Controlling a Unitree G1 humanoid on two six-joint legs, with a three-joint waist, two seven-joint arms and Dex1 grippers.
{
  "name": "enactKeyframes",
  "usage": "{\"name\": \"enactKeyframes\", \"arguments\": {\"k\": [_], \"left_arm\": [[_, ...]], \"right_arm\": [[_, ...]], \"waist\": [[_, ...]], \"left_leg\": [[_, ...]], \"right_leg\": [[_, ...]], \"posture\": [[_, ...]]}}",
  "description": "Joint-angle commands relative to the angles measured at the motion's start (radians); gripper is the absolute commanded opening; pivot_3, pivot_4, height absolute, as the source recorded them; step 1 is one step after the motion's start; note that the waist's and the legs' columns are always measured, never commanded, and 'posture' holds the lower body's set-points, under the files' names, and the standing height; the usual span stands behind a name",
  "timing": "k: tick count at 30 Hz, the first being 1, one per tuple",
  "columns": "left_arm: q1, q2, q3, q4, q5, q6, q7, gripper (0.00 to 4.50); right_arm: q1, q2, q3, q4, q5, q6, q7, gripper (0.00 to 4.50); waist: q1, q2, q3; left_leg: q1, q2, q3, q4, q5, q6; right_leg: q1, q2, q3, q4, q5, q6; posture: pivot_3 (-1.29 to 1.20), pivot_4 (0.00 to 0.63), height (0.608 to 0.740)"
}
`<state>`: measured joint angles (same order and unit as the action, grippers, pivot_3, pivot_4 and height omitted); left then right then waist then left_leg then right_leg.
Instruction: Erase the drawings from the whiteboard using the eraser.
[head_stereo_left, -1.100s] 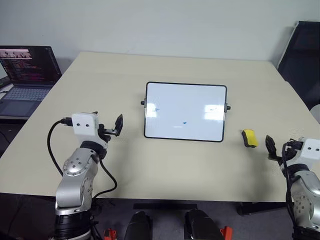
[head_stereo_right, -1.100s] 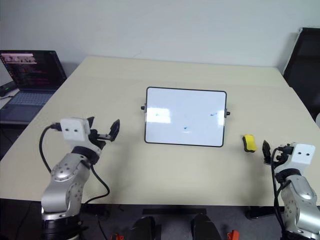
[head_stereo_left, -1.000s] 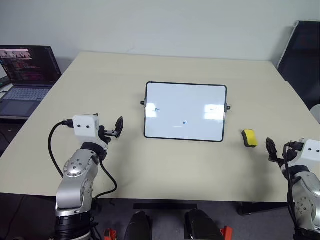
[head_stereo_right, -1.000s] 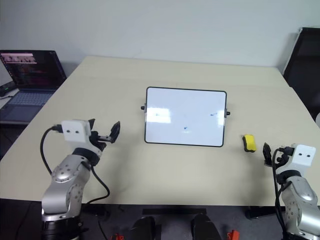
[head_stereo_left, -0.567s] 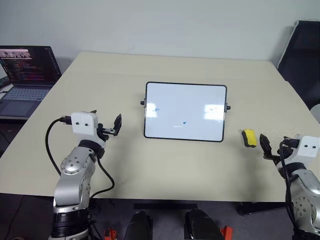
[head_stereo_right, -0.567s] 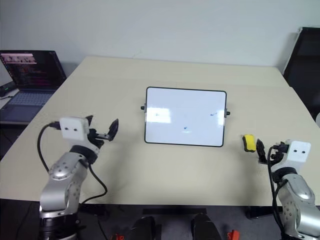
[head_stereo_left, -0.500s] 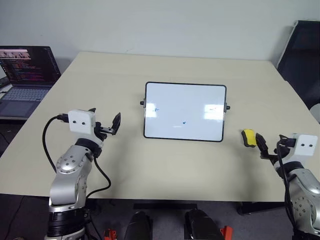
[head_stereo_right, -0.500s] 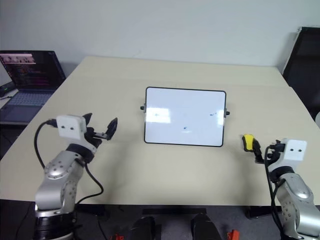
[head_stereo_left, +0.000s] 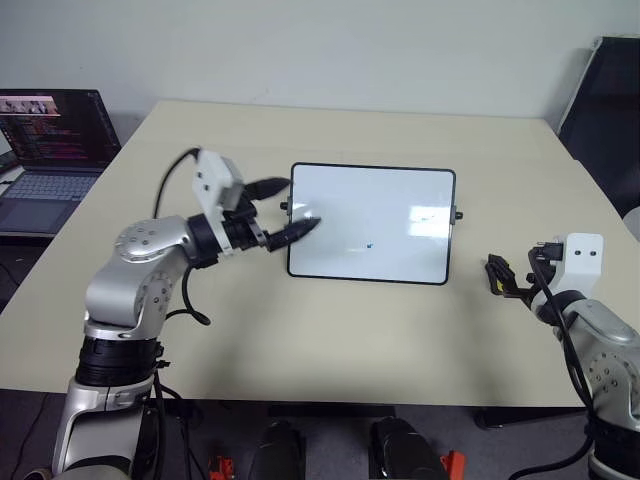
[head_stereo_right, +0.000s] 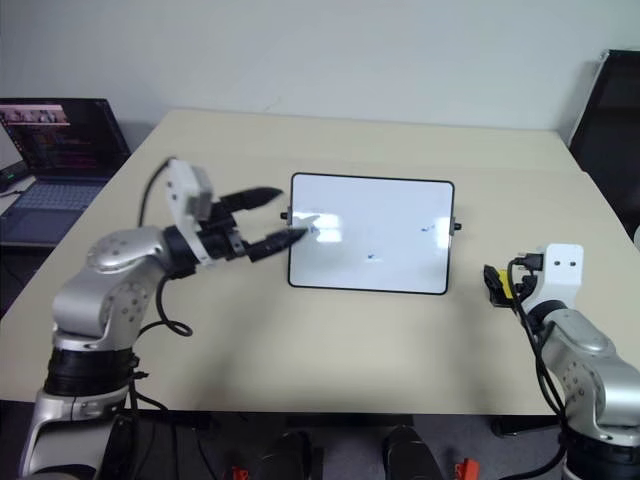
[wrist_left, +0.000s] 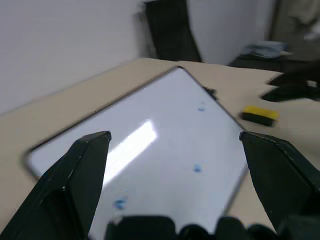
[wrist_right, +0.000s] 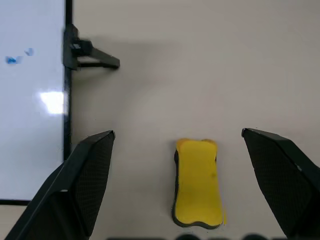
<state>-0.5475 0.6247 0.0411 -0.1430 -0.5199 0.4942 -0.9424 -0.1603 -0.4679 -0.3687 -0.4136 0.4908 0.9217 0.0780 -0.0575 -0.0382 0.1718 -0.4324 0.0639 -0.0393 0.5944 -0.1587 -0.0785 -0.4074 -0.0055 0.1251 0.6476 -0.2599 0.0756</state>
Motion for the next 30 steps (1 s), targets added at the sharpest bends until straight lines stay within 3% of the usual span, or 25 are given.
{"name": "enactKeyframes", "arguments": {"k": [1,10,22,30], "left_arm": [[-0.051,0.021,-0.035,-0.003,-0.022,0.002,-0.094,4.5],[-0.079,0.013,-0.103,-0.008,0.004,-0.019,-0.18,4.5],[-0.066,0.009,-0.095,-0.009,0.008,-0.037,-0.19,4.5],[-0.04,0.015,-0.09,0.008,0.019,-0.063,-0.188,4.5]], "right_arm": [[-0.048,-0.007,-0.005,0.042,-0.021,0.002,-0.009,4.47],[-0.111,-0.008,0.055,0.208,-0.092,-0.054,0.04,4.47],[-0.126,-0.002,0.075,0.31,-0.146,-0.099,0.074,4.47],[-0.128,0.006,0.065,0.318,-0.154,-0.094,0.085,1.78]], "waist": [[-0.002,0.0,0.0],[-0.002,0.001,0.001],[-0.001,0.002,0.001],[-0.001,0.002,0.001]], "left_leg": [[0.0,0.0,0.0,0.0,0.0,0.0],[0.0,0.001,-0.001,0.0,0.0,0.0],[0.0,0.001,-0.001,0.0,0.0,0.0],[0.0,0.001,-0.001,0.0,0.0,0.0]], "right_leg": [[0.0,0.001,0.0,0.0,0.0,0.0],[0.0,0.002,0.0,0.001,0.0,0.0],[0.0,0.002,0.0,0.002,0.0,0.001],[0.0,0.002,0.0,0.002,0.0,0.001]], "posture": [[0.0,0.15,0.74],[0.0,0.15,0.74],[0.0,0.15,0.74],[0.0,0.15,0.74]]}}
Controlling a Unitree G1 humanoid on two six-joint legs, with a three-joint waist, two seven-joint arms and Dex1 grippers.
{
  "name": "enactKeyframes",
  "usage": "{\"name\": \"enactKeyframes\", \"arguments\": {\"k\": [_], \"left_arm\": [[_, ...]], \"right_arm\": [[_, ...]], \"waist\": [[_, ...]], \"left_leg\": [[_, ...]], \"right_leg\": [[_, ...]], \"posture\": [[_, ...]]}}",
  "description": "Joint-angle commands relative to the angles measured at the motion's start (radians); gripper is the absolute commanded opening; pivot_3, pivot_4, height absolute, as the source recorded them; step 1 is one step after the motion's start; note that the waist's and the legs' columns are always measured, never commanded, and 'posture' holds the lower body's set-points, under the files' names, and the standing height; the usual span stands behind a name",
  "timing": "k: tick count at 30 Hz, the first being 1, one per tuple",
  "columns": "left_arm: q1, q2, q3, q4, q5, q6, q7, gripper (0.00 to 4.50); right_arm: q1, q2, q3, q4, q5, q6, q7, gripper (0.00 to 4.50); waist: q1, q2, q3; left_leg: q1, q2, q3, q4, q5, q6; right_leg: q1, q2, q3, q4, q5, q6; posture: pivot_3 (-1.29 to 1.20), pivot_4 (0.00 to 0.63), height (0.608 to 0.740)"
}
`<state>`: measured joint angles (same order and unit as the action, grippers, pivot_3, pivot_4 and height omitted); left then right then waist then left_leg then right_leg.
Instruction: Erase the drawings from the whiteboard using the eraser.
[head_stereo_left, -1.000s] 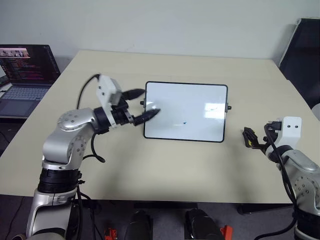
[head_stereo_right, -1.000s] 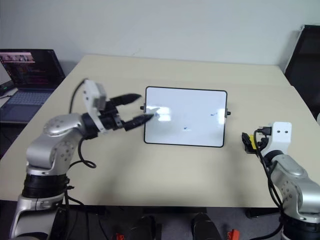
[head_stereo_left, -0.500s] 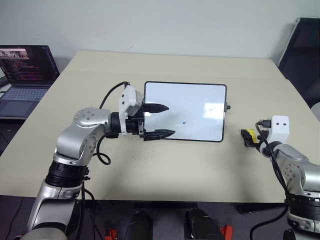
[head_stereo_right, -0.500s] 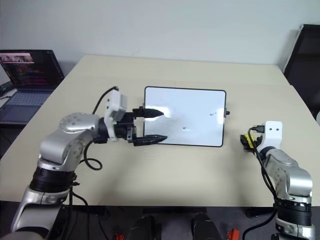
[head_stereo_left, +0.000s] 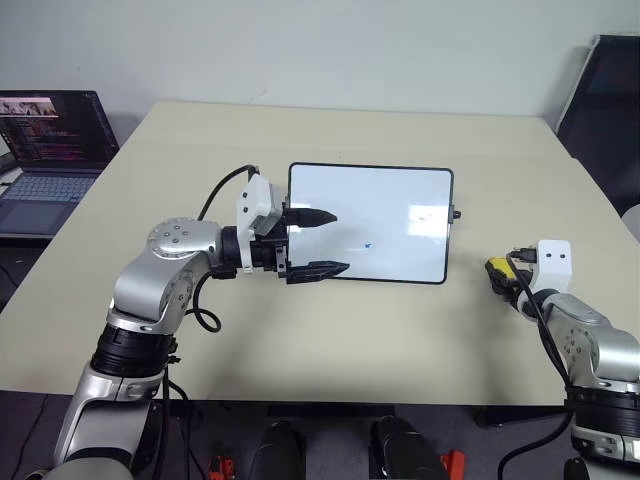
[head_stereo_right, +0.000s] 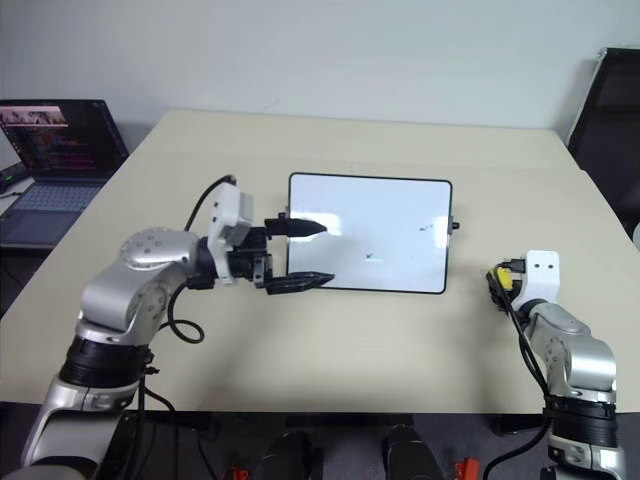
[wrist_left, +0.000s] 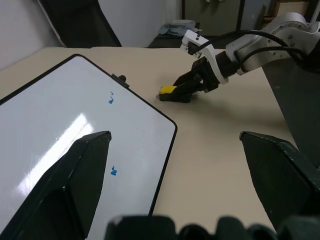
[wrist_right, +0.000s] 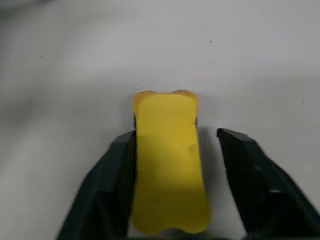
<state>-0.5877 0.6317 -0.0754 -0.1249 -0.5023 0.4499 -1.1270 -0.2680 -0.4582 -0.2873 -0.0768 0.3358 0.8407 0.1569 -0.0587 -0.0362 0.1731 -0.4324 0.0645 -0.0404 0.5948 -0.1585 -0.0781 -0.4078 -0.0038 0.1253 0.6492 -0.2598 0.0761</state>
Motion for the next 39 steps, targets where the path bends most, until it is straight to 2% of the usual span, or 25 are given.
{"name": "enactKeyframes", "arguments": {"k": [1,2,3,6,12,18,23,28,34,39], "left_arm": [[0.002,0.008,0.027,-0.006,0.002,-0.02,-0.001,4.5],[0.005,0.007,0.029,-0.002,0.003,-0.02,0.003,4.5],[0.007,0.006,0.031,0.0,0.003,-0.02,0.006,4.5],[0.015,0.003,0.041,0.001,-0.002,-0.012,0.025,4.5],[0.026,-0.016,0.054,-0.009,0.056,-0.003,0.167,4.5],[0.011,-0.045,0.043,-0.033,0.038,0.026,0.183,4.5],[-0.001,-0.046,0.038,0.011,0.046,0.005,0.151,4.5],[0.005,-0.037,0.018,0.029,0.055,-0.023,0.092,4.5],[0.005,-0.046,0.016,0.001,0.054,-0.001,0.1,4.5],[0.012,-0.045,0.017,-0.015,0.047,0.014,0.106,4.5]], "right_arm": [[-0.02,-0.002,-0.017,-0.02,0.001,-0.011,0.006,1.39],[-0.02,-0.001,-0.019,-0.022,0.004,-0.009,0.008,1.15],[-0.02,0.001,-0.019,-0.023,0.005,-0.007,0.009,1.1],[-0.015,0.002,-0.022,-0.046,0.007,-0.003,0.009,1.1],[0.077,-0.045,0.04,-0.289,-0.016,-0.048,0.07,1.1],[0.037,0.017,0.111,-0.489,0.053,0.029,0.064,1.1],[-0.1,0.064,0.205,-0.427,-0.011,0.014,0.014,1.1],[-0.209,0.069,0.29,-0.263,-0.128,-0.071,-0.011,1.1],[-0.204,0.09,0.319,-0.148,-0.188,-0.113,-0.013,1.1],[-0.146,0.088,0.35,-0.174,-0.192,-0.056,0.023,1.1]], "waist": [[0.0,0.0,0.0],[0.0,0.0,0.0],[0.0,0.0,0.0],[0.0,0.0,0.0],[0.001,0.001,0.001],[-0.001,0.001,0.001],[-0.001,0.001,0.001],[0.002,0.001,0.001],[0.002,0.001,0.001],[0.001,0.001,0.001]], "left_leg": [[0.0,0.0,0.0,0.0,0.0,0.0],[0.0,0.0,0.0,0.0,0.0,0.0],[0.0,0.0,0.0,0.0,0.0,0.0],[0.0,0.0,0.0,0.0,0.0,0.0],[0.0,0.0,0.0,0.0,0.0,0.0],[0.0,0.0,0.0,0.001,0.0,0.0],[0.0,0.0,-0.001,0.004,0.0,0.0],[0.0,0.0,0.0,0.004,0.0,0.0],[0.0,0.0,0.0,0.003,0.0,0.0],[0.0,0.0,-0.001,0.003,0.0,0.0]], "right_leg": [[0.0,0.0,0.0,0.0,0.0,0.0],[0.0,0.0,0.0,0.0,0.0,0.0],[0.0,0.0,0.0,0.0,0.0,0.0],[0.0,0.0,0.0,0.0,0.0,0.0],[0.0,0.0,0.0,0.0,0.0,0.001],[0.0,0.0,0.0,0.001,0.0,0.0],[0.0,0.0,0.0,0.003,0.0,-0.001],[0.0,0.0,0.0,0.003,0.0,-0.001],[0.0,0.0,0.0,0.003,0.0,0.0],[0.0,0.0,0.0,0.004,0.0,0.001]], "posture": [[0.0,0.15,0.74],[0.0,0.15,0.74],[0.0,0.15,0.74],[0.0,0.15,0.74],[0.0,0.15,0.74],[0.0,0.15,0.74],[0.0,0.15,0.74],[0.0,0.15,0.74],[0.0,0.15,0.74],[0.0,0.15,0.74]]}}
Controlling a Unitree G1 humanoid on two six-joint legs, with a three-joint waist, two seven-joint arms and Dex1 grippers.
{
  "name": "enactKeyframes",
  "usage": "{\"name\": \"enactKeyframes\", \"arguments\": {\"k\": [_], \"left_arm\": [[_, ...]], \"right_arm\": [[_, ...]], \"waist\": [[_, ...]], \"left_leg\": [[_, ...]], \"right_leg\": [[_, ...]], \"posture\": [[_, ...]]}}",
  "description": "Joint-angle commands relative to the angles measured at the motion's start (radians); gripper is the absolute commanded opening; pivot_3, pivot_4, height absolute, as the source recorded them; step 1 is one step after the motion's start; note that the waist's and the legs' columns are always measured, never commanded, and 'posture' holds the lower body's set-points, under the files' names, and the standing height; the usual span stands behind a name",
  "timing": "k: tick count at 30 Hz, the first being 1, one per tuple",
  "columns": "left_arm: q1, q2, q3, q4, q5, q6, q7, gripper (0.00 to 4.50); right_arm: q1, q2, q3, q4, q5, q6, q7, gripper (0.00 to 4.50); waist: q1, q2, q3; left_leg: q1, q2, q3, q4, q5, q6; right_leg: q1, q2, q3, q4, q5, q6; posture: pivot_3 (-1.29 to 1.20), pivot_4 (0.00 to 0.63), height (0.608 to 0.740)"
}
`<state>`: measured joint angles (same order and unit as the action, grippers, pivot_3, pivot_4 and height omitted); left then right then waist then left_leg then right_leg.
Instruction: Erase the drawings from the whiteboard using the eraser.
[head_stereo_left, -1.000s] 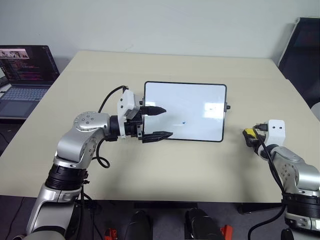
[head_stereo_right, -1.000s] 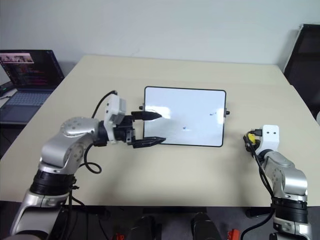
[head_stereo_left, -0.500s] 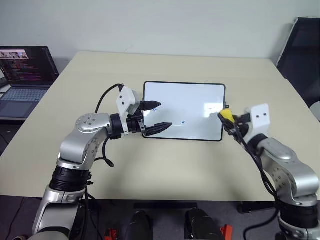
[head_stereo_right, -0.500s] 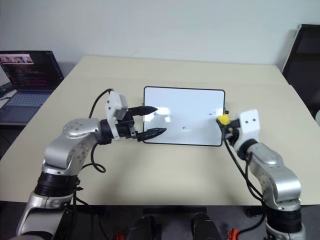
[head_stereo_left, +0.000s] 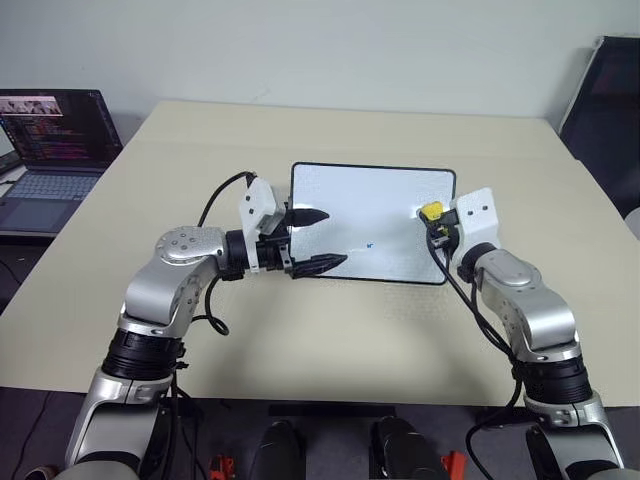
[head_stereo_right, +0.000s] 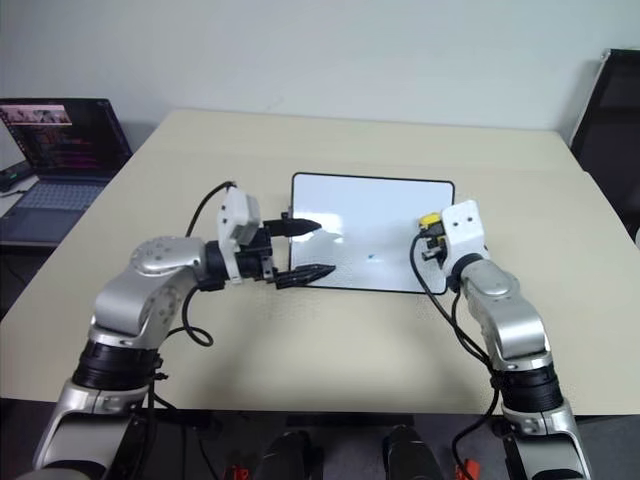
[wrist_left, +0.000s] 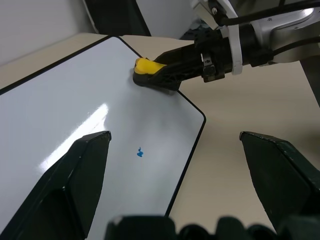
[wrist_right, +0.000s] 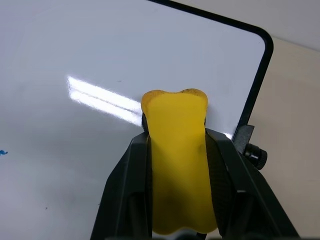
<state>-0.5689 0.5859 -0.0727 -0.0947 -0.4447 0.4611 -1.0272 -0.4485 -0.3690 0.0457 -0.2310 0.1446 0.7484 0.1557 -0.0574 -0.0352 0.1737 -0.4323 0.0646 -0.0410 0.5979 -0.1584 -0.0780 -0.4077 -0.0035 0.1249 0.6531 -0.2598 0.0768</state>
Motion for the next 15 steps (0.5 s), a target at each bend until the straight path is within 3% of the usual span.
{"name": "enactKeyframes", "arguments": {"k": [1,4,10,15], "left_arm": [[-0.005,0.003,0.016,-0.044,-0.011,0.001,0.004,4.5],[0.017,0.009,0.021,-0.033,-0.01,-0.017,-0.01,4.5],[0.059,0.016,0.029,-0.013,-0.008,-0.063,-0.043,4.5],[0.071,0.022,0.034,0.003,-0.009,-0.083,-0.06,4.5]], "right_arm": [[0.046,-0.005,0.027,-0.033,0.003,0.049,0.041,1.1],[0.046,-0.011,0.048,-0.046,-0.011,0.06,0.063,1.1],[-0.07,0.013,0.002,0.075,-0.098,-0.042,-0.037,1.1],[-0.107,0.03,0.027,0.098,-0.101,-0.068,0.0,1.1]], "waist": [[0.0,0.0,0.0],[-0.002,0.0,0.0],[-0.017,0.0,0.0],[-0.021,0.0,0.0]], "left_leg": [[0.0,0.0,0.0,0.001,0.0,0.0],[0.001,0.0,0.0,0.005,0.0,0.0],[0.002,0.0,0.0,0.01,0.001,0.002],[0.001,0.0,0.0,0.01,0.002,0.003]], "right_leg": [[0.0,0.0,0.0,0.0,0.0,-0.001],[0.0,0.0,0.0,0.005,-0.001,-0.001],[0.0,0.0,0.001,0.008,0.0,-0.003],[0.0,0.0,0.001,0.009,0.001,-0.003]], "posture": [[0.0,0.15,0.74],[0.0,0.15,0.74],[0.0,0.15,0.74],[0.0,0.15,0.74]]}}
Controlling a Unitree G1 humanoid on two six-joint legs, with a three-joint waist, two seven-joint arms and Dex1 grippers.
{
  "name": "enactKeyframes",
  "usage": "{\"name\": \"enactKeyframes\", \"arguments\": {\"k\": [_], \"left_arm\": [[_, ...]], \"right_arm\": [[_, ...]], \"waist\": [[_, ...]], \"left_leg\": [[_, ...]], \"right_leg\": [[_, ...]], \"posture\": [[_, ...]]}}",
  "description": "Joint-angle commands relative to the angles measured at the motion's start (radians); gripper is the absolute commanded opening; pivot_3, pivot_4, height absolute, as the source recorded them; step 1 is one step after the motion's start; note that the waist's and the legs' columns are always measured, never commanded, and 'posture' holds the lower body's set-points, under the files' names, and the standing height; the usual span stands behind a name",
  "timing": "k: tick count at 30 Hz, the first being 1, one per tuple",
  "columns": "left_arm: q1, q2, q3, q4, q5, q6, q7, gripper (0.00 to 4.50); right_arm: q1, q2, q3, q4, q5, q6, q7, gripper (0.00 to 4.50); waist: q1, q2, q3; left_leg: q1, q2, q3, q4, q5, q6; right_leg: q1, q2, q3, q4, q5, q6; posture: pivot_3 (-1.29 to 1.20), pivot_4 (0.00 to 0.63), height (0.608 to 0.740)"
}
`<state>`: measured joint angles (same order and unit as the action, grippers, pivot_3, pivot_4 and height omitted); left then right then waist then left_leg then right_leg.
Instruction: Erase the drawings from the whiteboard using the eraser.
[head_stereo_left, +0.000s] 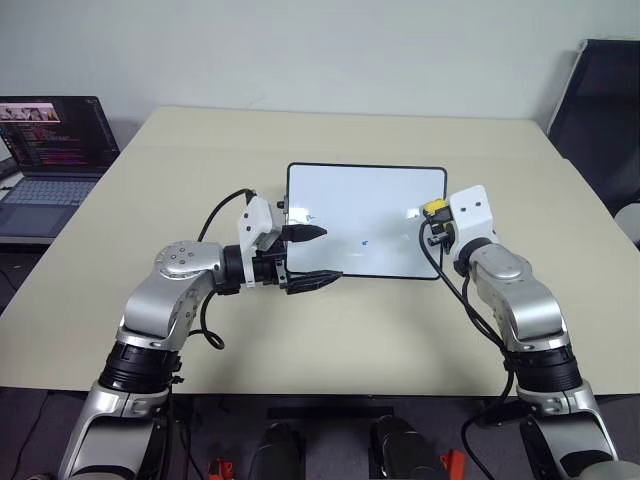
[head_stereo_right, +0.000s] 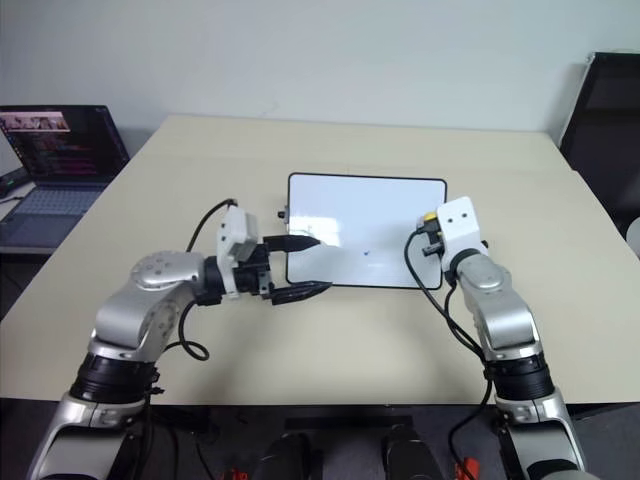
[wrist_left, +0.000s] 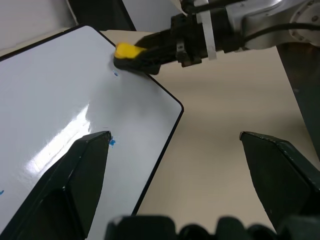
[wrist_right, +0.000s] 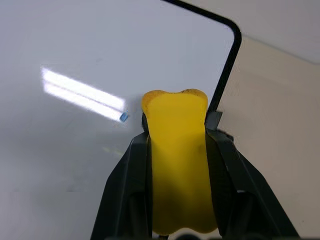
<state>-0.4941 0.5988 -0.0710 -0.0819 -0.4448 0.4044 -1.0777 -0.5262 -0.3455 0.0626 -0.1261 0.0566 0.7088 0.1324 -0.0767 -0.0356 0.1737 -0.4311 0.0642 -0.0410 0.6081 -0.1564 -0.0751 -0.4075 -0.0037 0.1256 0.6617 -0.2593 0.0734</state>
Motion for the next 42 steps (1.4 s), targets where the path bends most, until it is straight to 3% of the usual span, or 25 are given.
{"name": "enactKeyframes", "arguments": {"k": [1,7,16,24,28,33,42], "left_arm": [[-0.004,0.01,0.032,-0.009,-0.009,-0.026,-0.011,4.5],[-0.016,0.012,0.039,-0.005,-0.011,-0.017,-0.005,4.5],[-0.035,0.005,0.027,-0.047,-0.021,0.031,0.027,4.5],[-0.035,0.007,0.032,-0.073,-0.027,0.07,0.063,4.5],[-0.018,0.015,0.056,-0.091,-0.029,0.1,0.11,4.5],[0.023,0.006,0.119,-0.112,-0.004,0.093,0.22,4.5],[0.242,-0.018,0.263,-0.245,-0.038,0.109,0.373,4.5]], "right_arm": [[-0.031,0.009,0.018,-0.008,-0.013,-0.031,0.032,1.1],[0.037,-0.045,0.108,-0.063,-0.017,0.069,0.141,1.1],[-0.001,-0.046,0.05,-0.039,-0.08,0.011,0.067,1.1],[0.057,-0.05,0.101,-0.102,-0.053,0.069,0.175,1.1],[0.056,-0.034,0.054,-0.106,-0.064,-0.011,0.153,1.1],[0.098,0.011,-0.029,-0.188,0.029,-0.086,0.194,1.1],[0.298,-0.056,-0.099,-0.394,0.206,-0.119,0.368,1.1]], "waist": [[-0.003,0.0,0.0],[-0.006,0.0,0.0],[-0.007,0.0,0.0],[-0.008,0.0,0.0],[-0.01,0.0,0.0],[-0.008,0.0,0.001],[-0.006,0.0,0.001]], "left_leg": [[0.0,0.0,0.0,0.0,0.0,0.0],[-0.001,0.0,0.0,-0.006,0.0,0.0],[-0.001,0.0,0.0,-0.001,0.0,0.0],[-0.001,0.0,0.0,-0.003,0.0,0.0],[-0.001,0.0,0.0,-0.004,0.0,0.0],[-0.001,0.0,0.0,-0.005,0.0,0.0],[-0.001,0.0,0.0,-0.014,0.0,0.0]], "right_leg": [[0.0,0.0,0.0,0.0,0.0,0.0],[-0.002,0.001,0.0,0.0,-0.001,0.001],[-0.002,0.0,0.0,0.0,-0.001,0.0],[-0.002,0.0,0.0,-0.001,-0.001,0.0],[-0.003,0.001,0.0,0.0,-0.001,0.0],[-0.003,0.0,0.0,-0.001,-0.001,0.0],[-0.004,0.0,0.0,-0.004,-0.005,0.0]], "posture": [[0.0,0.15,0.74],[0.0,0.15,0.74],[0.0,0.15,0.74],[0.0,0.15,0.74],[0.0,0.15,0.74],[0.0,0.15,0.74],[0.0,0.15,0.74]]}}
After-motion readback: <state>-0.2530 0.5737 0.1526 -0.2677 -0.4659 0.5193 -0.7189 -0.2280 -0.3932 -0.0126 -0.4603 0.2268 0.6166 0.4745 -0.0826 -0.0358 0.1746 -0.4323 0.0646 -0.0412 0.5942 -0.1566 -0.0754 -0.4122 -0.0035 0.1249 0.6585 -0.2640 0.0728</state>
